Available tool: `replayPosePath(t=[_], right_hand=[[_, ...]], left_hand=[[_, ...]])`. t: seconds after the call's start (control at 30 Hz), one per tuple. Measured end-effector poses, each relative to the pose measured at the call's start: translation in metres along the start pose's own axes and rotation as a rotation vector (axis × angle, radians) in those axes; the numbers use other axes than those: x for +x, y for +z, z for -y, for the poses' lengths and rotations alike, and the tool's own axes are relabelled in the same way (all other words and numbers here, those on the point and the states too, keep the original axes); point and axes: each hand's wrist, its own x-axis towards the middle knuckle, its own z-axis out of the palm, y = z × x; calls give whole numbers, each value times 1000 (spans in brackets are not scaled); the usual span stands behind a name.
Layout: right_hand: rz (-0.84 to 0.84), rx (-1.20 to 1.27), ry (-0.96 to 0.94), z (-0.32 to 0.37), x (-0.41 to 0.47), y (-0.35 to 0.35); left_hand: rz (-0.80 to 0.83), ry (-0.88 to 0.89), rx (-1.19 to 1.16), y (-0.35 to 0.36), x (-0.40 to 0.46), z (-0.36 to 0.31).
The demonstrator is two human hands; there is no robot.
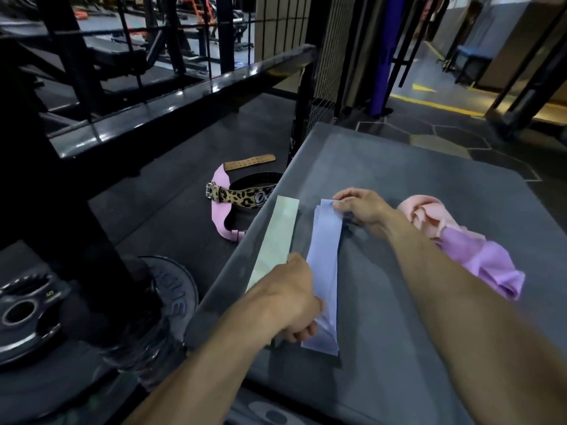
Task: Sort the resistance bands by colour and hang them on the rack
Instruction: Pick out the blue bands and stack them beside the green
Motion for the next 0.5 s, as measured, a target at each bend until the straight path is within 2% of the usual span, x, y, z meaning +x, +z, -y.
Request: replayPosePath(t=[0.2,0.5], right_hand=[[9,21,-19,-4,6,4],[-40,-42,-56,-11,9,11]], left_hand=[[169,19,-63,-3,-8,-7],[178,7,-38,3,-4,-10]])
